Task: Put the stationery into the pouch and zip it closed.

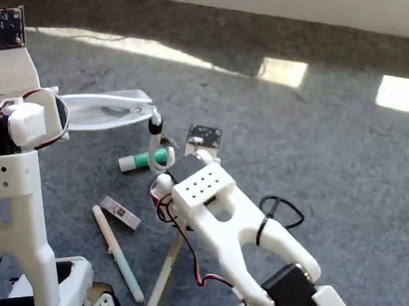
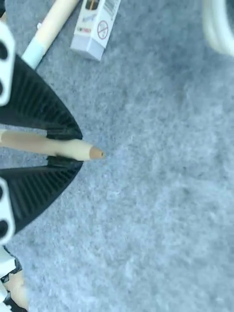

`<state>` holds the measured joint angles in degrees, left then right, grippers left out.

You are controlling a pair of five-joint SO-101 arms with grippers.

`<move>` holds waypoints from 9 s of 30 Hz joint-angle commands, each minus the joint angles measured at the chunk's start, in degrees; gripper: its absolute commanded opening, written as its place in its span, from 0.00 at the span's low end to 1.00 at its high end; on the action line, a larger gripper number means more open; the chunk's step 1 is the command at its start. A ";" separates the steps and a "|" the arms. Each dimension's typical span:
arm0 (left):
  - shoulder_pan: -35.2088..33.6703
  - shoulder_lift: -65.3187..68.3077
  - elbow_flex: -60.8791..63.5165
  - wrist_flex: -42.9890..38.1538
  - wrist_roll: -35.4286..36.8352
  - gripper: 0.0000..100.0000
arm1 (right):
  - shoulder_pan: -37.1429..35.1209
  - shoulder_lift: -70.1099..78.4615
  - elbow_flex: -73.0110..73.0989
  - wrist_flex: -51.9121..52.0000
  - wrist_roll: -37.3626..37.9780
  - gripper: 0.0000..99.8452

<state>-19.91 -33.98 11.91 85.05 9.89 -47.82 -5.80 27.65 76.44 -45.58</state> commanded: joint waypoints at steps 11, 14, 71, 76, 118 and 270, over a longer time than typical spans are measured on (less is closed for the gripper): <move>-0.75 0.48 -0.22 -1.32 0.70 0.01 | 4.00 -25.10 2.42 -0.04 7.03 0.00; -0.75 0.48 -0.22 -1.32 0.70 0.01 | 4.88 -29.32 2.68 -0.04 7.12 0.00; -0.48 0.57 -0.13 -1.32 0.70 0.01 | 0.92 -54.64 3.21 -54.55 33.93 0.00; -0.48 0.57 -0.13 -1.32 0.70 0.01 | 1.10 -50.59 3.21 -63.25 33.93 0.00; -0.57 0.75 -0.13 -1.49 0.70 0.01 | -2.33 -24.75 31.52 -111.60 42.73 0.03; -19.74 0.40 -1.19 -3.25 7.30 0.01 | -11.56 2.42 -13.85 -12.09 32.79 0.01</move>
<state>-41.01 -33.45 12.00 82.86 15.60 -61.36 1.49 14.11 64.31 -13.41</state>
